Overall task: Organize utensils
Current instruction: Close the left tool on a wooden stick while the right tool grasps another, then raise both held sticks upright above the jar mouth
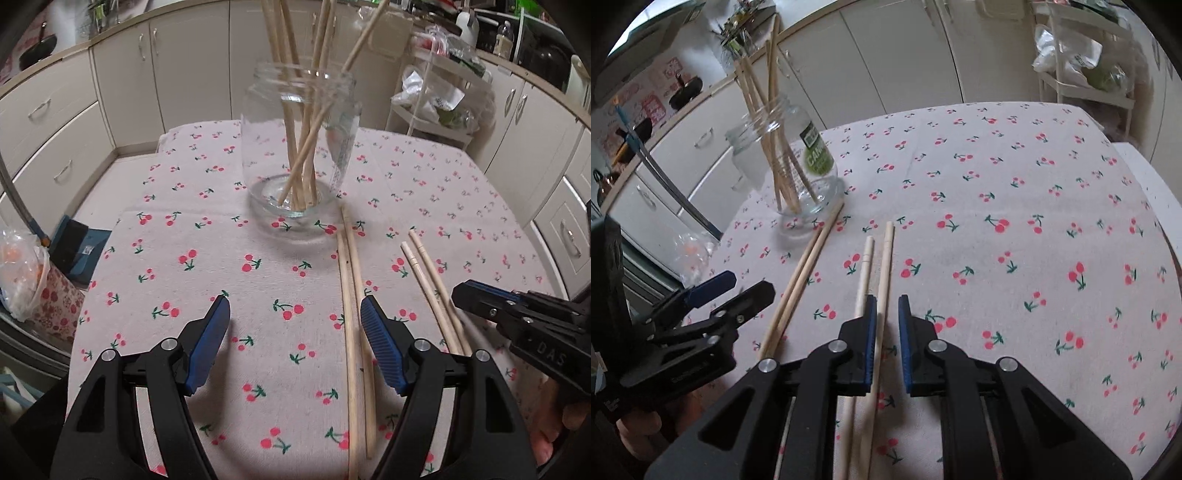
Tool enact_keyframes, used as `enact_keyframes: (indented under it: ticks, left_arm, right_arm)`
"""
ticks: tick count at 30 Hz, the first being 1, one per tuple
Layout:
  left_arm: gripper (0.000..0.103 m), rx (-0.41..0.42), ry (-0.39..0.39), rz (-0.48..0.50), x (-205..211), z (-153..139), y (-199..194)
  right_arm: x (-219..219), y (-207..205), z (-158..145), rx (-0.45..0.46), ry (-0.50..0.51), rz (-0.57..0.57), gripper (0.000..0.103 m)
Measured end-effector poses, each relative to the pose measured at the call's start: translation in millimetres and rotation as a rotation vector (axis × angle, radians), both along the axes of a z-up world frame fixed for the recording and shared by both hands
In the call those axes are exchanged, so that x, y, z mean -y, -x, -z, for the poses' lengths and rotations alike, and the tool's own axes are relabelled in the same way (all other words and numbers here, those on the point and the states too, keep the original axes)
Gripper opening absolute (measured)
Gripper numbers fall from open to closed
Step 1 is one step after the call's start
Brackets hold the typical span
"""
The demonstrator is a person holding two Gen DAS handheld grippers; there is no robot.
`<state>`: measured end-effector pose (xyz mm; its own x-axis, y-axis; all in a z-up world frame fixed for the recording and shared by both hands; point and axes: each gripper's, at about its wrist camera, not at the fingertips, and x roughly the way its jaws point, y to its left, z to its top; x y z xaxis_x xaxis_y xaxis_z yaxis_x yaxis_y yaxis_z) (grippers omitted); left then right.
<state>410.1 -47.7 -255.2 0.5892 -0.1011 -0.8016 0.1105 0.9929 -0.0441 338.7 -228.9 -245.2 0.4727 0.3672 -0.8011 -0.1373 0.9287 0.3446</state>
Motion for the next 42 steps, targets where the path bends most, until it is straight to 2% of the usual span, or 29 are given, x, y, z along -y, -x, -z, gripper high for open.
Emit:
enact_keyframes:
  ticks: [6,11,12,14,16,19,21,22,26,28,30,31,32,36,38,42]
  left_arm:
    - [0.069,-0.021,-0.041,-0.02,4,8,-7]
    - [0.068,-0.022,-0.104,0.013,15,10,-9]
    - [0.066,-0.022,-0.109,0.019,16,10,-8]
    - [0.054,-0.022,-0.117,0.018,15,8,-8]
    - [0.048,-0.032,-0.12,0.008,11,6,-8]
    - [0.048,-0.051,-0.107,0.006,7,5,-11]
    - [0.048,-0.059,-0.109,0.009,7,5,-15]
    - [0.049,-0.062,-0.106,0.007,8,5,-16]
    - [0.052,-0.068,-0.095,-0.002,8,5,-25]
    - [0.052,-0.066,-0.095,-0.001,10,6,-28]
    - [0.037,-0.052,-0.1,0.01,12,6,-28]
    - [0.014,-0.047,-0.106,0.019,14,5,-28]
    - [0.005,-0.063,-0.079,0.045,13,4,-29]
    - [0.004,-0.103,0.009,0.053,2,2,-29]
    - [0.005,-0.121,0.045,0.055,-4,3,-30]
    - [0.005,-0.148,0.049,0.061,-6,2,-34]
  right_arm:
    - [-14,-12,6,0.015,0.091,-0.042,0.012]
    - [-20,-10,3,0.032,0.169,-0.069,0.011]
    - [-19,-9,3,0.029,0.178,-0.066,0.009]
    - [-14,-8,3,0.01,0.16,-0.057,0.008]
    - [-6,-10,2,-0.003,0.139,-0.038,0.008]
    - [2,-19,1,-0.026,0.106,-0.019,0.009]
    - [-1,-26,-2,-0.019,0.114,-0.03,0.019]
    - [-3,-29,-2,-0.018,0.12,-0.037,0.021]
    - [-14,-40,4,-0.019,0.173,-0.073,0.022]
    - [-22,-39,5,0.018,0.251,-0.093,0.017]
    - [-24,-37,6,0.027,0.268,-0.102,0.008]
    - [-22,-36,6,0.021,0.259,-0.1,0.008]
    - [-20,-35,5,0.014,0.246,-0.1,0.007]
    - [-13,-27,4,-0.005,0.199,-0.107,0.006]
    - [-15,-25,5,-0.022,0.21,-0.128,0.006]
    - [-21,-24,4,-0.018,0.249,-0.154,0.007]
